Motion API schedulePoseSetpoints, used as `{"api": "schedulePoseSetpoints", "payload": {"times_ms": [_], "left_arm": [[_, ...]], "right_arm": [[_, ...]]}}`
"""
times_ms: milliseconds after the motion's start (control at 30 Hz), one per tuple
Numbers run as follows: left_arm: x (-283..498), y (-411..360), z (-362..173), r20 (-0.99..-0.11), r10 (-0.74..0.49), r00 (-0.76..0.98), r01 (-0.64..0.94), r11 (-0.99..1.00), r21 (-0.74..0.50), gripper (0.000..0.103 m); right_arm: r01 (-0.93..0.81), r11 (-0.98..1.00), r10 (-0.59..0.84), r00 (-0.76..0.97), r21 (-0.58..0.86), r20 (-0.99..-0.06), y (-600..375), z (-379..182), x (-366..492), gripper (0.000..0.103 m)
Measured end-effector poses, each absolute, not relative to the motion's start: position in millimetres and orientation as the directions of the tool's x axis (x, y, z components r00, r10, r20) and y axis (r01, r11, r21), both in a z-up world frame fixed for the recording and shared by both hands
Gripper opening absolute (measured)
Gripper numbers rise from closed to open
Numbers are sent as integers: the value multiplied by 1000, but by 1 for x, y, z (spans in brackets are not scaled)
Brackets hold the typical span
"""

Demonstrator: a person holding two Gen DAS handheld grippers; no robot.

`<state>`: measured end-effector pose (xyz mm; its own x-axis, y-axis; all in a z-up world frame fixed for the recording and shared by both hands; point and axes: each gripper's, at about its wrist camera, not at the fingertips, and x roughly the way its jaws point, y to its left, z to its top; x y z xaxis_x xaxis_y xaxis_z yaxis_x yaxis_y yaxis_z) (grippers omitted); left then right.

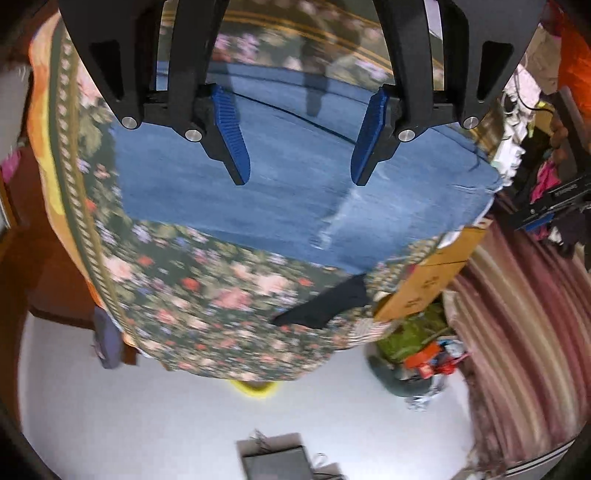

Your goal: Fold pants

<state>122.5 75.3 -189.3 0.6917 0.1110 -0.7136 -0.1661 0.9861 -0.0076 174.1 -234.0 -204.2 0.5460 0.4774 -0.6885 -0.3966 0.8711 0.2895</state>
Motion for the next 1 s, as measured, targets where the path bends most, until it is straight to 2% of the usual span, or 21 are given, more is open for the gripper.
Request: {"api": "schedulePoseSetpoints", "payload": {"times_ms": [200,433,600,667,733,833,1000], "left_arm": [[98,135,-224,-783,61,619,-265,955,-135,94],[83,155,-285,-842,-96,531,-288,914,-286,93],[83,162,-311,-811,-256,526,-268,855,-444,94],[84,164,-311,-791,-273,548,-248,850,-465,94],[86,166,-313,-764,-321,559,-225,829,-512,102],[92,170,-316,-724,-380,576,-209,788,-579,102],[105,172,-324,-711,-408,572,-234,750,-618,102]], "right_arm": [[-485,831,519,505,271,-689,-182,-204,174,53],[-527,821,492,456,221,-742,-132,-224,179,53],[-523,831,440,412,188,-798,-108,-252,186,53],[-524,833,421,391,178,-819,-103,-264,187,54],[-532,831,424,412,165,-807,-101,-264,184,55],[-537,827,423,403,165,-812,-102,-263,185,55],[-534,828,429,406,172,-807,-100,-263,184,56]]}}
